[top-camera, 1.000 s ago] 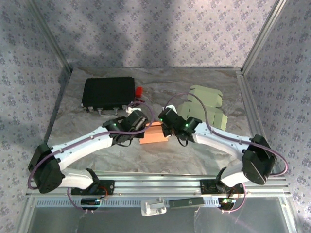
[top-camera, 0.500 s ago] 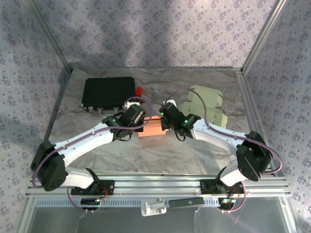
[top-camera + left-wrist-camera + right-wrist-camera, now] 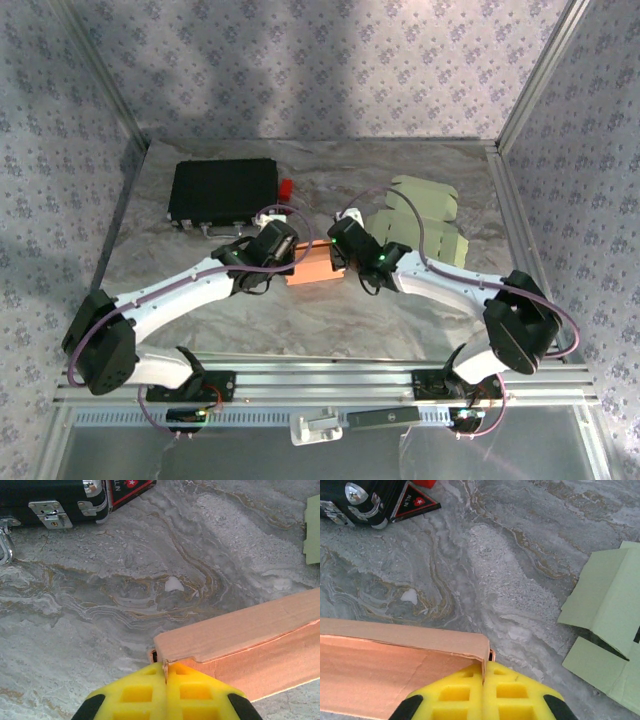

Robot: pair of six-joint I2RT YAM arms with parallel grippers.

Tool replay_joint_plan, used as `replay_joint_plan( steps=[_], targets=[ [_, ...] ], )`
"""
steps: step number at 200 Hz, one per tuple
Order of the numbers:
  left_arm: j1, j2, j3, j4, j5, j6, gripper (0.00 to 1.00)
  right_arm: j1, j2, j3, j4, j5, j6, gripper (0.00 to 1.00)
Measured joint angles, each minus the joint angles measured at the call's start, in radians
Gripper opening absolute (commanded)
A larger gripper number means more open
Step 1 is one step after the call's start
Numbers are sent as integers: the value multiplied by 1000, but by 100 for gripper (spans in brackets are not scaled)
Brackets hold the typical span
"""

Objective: Fold the paper box

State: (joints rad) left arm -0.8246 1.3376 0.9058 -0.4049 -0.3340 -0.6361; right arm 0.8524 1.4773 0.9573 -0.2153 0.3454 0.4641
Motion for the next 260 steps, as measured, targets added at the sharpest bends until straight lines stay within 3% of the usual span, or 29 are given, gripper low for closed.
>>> replay_joint_plan(
  steps=[110, 141, 163, 217, 260],
  targets=[
    [-18, -3, -41, 71, -28, 0, 0, 51, -65, -116, 93, 79, -13, 0],
    [-45, -3, -47, 76, -60, 0, 0, 54, -78, -126, 89, 86, -16, 4],
    [-63, -3, -54, 79, -90, -1, 0, 58, -82, -125, 76, 86, -13, 11],
    [-97, -3, -64, 84, -135, -12, 0, 90, -119, -114, -29, 23, 68, 46],
    [-114, -2, -64, 75, -155, -20, 0, 103, -205, -114, -66, -76, 168, 54]
  ],
)
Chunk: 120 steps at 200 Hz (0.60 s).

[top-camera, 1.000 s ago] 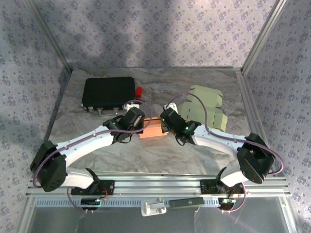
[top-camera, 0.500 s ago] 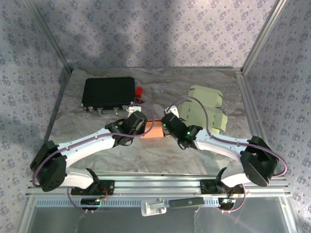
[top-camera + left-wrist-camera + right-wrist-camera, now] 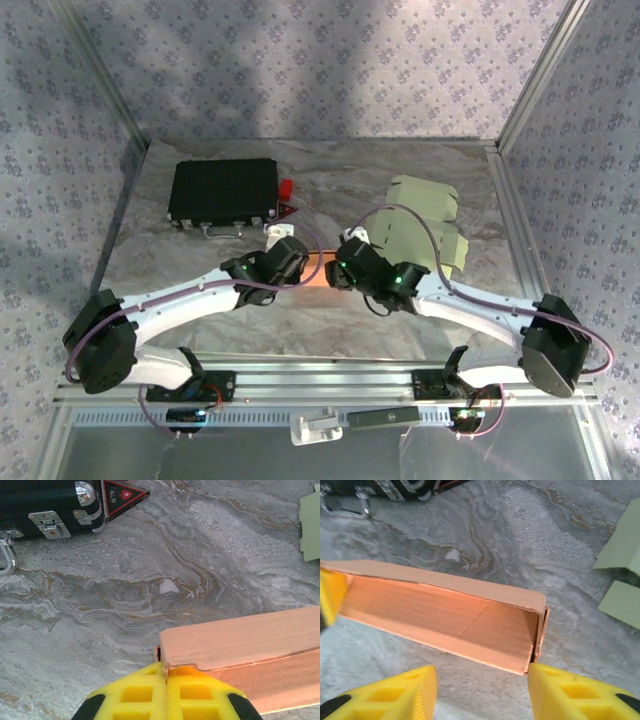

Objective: Fold the paper box

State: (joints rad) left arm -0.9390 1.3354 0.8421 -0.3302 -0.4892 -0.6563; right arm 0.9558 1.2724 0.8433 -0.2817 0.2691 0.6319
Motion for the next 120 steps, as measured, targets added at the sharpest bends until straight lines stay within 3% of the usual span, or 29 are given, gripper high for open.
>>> replay_joint_plan(
  steps=[62, 93, 120],
  targets=[
    [-13, 0, 0, -10, -20, -7, 0, -32, -107, 24, -118, -40, 186, 59],
    [-13, 0, 0, -10, -21, -7, 0, -129, -220, 16, -118, -84, 398, 60],
    [-15, 0, 0, -11, -24, -7, 0, -234, -229, -18, -57, -215, 597, 69]
  ],
)
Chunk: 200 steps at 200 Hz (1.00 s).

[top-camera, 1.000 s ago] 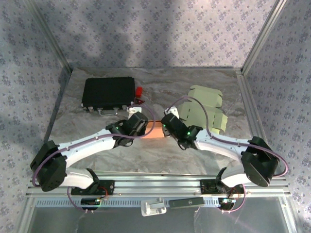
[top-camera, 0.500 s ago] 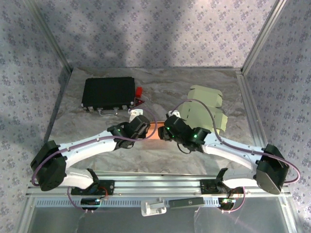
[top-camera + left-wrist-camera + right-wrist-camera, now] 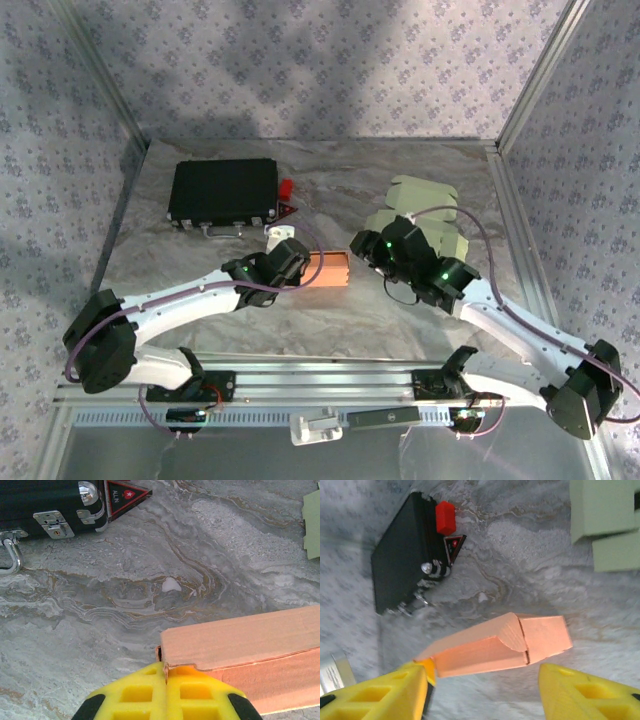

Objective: Fold the paper box

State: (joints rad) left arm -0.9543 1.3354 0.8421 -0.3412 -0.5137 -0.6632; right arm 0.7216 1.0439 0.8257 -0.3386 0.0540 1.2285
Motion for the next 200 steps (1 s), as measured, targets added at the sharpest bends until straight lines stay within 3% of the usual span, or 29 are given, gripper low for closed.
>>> replay_joint_plan(
  steps=[59, 83, 200],
  targets=[
    [-3, 1, 0, -3, -4, 0, 0, -70, 114, -26, 102, -255, 287, 81],
    [-3, 1, 0, -3, -4, 0, 0, -84, 127, -49, 149, -312, 356, 81],
    [-9, 10, 18, -29, -8, 0, 0, -170, 213, -130, 285, -454, 439, 76]
  ],
)
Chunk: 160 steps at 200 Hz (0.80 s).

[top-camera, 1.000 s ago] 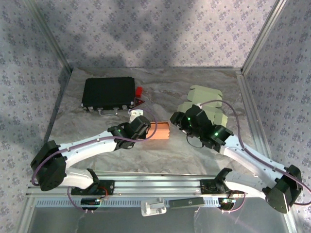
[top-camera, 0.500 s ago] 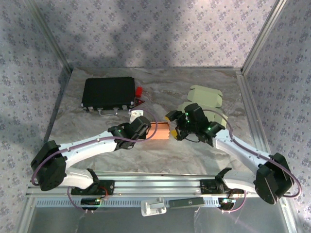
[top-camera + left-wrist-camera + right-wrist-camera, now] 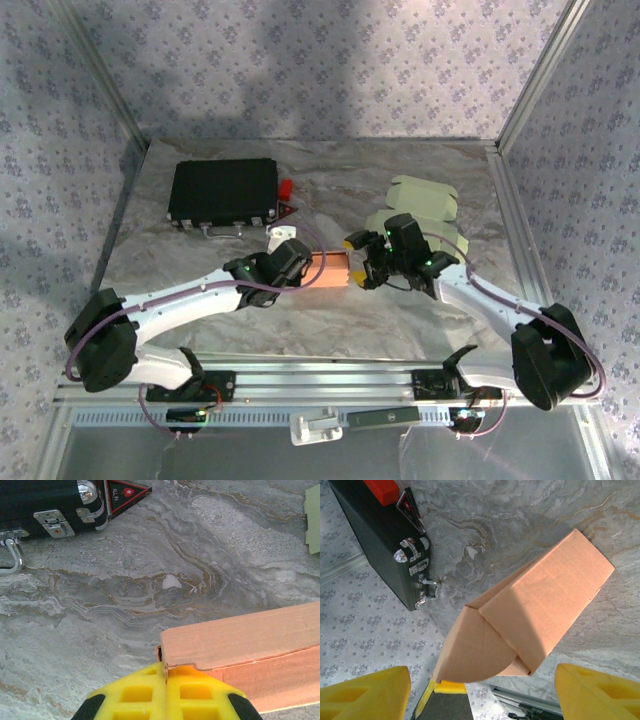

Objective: Fold the paper box

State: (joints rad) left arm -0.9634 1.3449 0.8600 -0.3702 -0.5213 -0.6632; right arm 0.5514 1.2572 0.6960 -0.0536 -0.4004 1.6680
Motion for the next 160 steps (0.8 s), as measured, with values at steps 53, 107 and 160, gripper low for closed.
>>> replay_joint_plan(
  steps=[53, 107, 160],
  targets=[
    [-1, 0, 2, -4, 0, 0, 0, 0, 36, -24, 44, -34, 5, 70],
    [-2, 0, 2, -4, 0, 0, 2, -2, 35, -48, 69, -34, 15, 62],
    [-6, -38, 2, -39, 27, -33, 37, -4, 35, -55, 74, -34, 15, 59]
  ],
)
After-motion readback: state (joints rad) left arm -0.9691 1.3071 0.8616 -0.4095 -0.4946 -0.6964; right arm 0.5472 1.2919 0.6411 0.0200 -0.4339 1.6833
